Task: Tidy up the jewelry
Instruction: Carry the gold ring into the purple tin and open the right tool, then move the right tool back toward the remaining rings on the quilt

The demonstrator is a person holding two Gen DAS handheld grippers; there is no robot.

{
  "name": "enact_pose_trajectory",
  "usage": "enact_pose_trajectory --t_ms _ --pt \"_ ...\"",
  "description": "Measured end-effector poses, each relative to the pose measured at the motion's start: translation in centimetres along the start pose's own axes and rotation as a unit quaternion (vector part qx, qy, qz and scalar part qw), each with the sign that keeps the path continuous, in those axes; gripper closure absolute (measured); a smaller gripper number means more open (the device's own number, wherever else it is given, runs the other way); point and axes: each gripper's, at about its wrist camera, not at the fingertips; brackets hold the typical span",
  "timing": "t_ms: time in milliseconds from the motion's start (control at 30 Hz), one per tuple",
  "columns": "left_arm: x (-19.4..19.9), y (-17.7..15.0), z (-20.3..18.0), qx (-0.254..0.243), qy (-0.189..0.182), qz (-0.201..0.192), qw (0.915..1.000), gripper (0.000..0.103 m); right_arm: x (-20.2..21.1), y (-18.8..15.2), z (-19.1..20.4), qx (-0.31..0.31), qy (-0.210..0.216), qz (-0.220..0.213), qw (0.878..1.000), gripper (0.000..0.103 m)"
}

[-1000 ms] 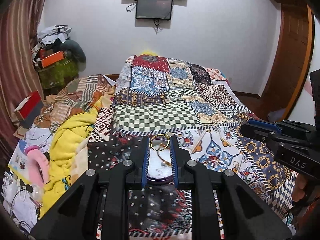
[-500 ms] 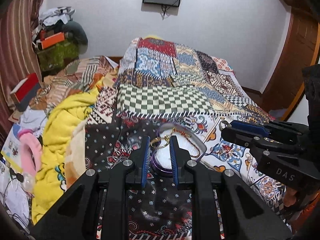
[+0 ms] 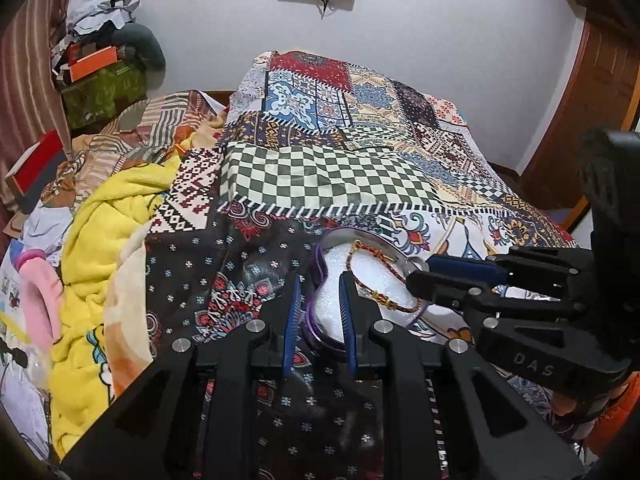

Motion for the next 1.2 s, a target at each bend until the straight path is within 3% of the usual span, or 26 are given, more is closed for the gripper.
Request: enact_pose_trajectory --t_ms 433,667,767,933,1200 --pt "-0.4 0.0 0.7 0.006 0.010 0.006 0.9999 0.085 -1.4 -0.2 0.0 0.005 0.002 0.032 0.999 0.084" --pt "0.8 0.2 0.5 0.004 0.017 -0.001 0.9999 0.085 0.2 -0.2 0.2 0.005 -0.008 0.021 1.000 0.073" --pt "1.6 0.3 0.3 0.005 0.019 -0.008 0.9998 0.072 1.7 0.0 0.4 0.008 -0.017 0.007 1.000 0.068" --pt "3.3 0.5 -0.6 -0.003 0.018 -0.021 0.9996 0.065 5.2 -0.2 0.4 0.010 -0.043 -0.030 0.999 0.054" --pt "5.9 0.2 -3.5 -0.033 0.011 -0.036 0.9987 0.046 10.7 -1.7 -1.3 -0.017 -0.079 -0.073 0.994 0.051"
Point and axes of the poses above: each gripper's, at about its wrist camera, not at the fingertips, and x roughly against the way its jaws point, z to its left, y to its top, and after that the axes turned 12 degrees about y, right-handed
